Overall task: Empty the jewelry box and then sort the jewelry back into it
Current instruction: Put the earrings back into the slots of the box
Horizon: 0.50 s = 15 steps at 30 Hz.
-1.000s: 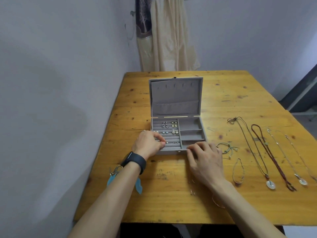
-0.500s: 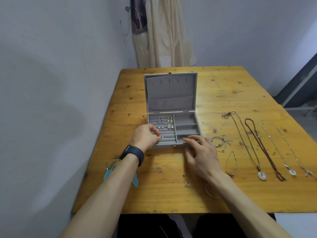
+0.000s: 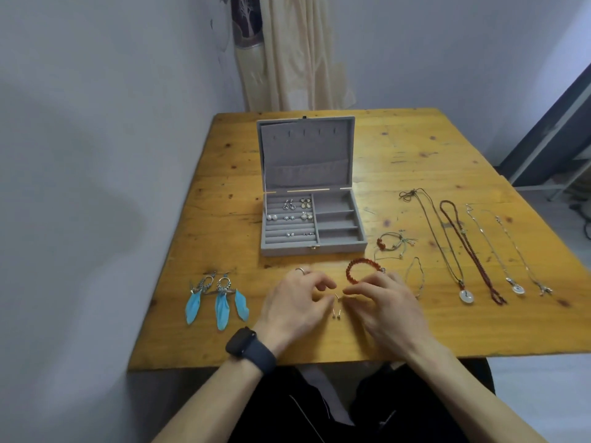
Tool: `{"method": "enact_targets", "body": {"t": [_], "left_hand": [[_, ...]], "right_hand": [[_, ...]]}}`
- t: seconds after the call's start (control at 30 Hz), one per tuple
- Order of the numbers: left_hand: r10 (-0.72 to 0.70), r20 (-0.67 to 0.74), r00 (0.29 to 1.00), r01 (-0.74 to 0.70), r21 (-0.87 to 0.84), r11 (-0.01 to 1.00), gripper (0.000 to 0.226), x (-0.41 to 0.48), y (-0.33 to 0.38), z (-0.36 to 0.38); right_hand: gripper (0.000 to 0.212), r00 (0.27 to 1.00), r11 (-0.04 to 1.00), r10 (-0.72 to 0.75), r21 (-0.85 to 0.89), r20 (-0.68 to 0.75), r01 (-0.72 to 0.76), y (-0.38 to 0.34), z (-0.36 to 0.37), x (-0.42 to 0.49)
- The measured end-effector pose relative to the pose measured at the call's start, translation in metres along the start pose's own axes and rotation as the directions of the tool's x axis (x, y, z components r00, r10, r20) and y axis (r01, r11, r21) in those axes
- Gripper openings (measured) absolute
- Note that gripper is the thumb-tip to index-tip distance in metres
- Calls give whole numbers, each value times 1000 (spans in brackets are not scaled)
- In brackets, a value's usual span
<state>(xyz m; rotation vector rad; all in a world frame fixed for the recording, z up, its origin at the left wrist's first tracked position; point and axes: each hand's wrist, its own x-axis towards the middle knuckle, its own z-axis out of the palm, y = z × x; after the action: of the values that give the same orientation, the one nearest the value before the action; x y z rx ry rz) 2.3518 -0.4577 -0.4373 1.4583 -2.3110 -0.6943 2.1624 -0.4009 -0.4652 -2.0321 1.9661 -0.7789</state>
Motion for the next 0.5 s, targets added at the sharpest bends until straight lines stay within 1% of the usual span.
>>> {"method": "enact_targets", "body": {"t": [0.13,0.23,0.3,0.4,0.5], "left_hand": [[-9,-61,998,8,-19,1000,18,-4,1,15],[-8,-107,994,9,8,1000,18,-4,-1,18],[-2,-106,994,4,17,1000,19,-4,-2,19],[29,-110,994,-32,-23,999,17,-6,-6,20],[50,-109,993,-53,-26,998,16,-8,-11,18]], "right_hand": [[15,999,999,-36,-31,-17,36,-6,6,1],[14,998,998,-52,-46,-22,51,-9,6,1],[11,998,997,-62,-57,-34,60,-9,9,1],[8,997,995,-68,-81,-48,64,-10,12,2],[8,996,992,-79,-103,-32,75,-10,13,3]]}}
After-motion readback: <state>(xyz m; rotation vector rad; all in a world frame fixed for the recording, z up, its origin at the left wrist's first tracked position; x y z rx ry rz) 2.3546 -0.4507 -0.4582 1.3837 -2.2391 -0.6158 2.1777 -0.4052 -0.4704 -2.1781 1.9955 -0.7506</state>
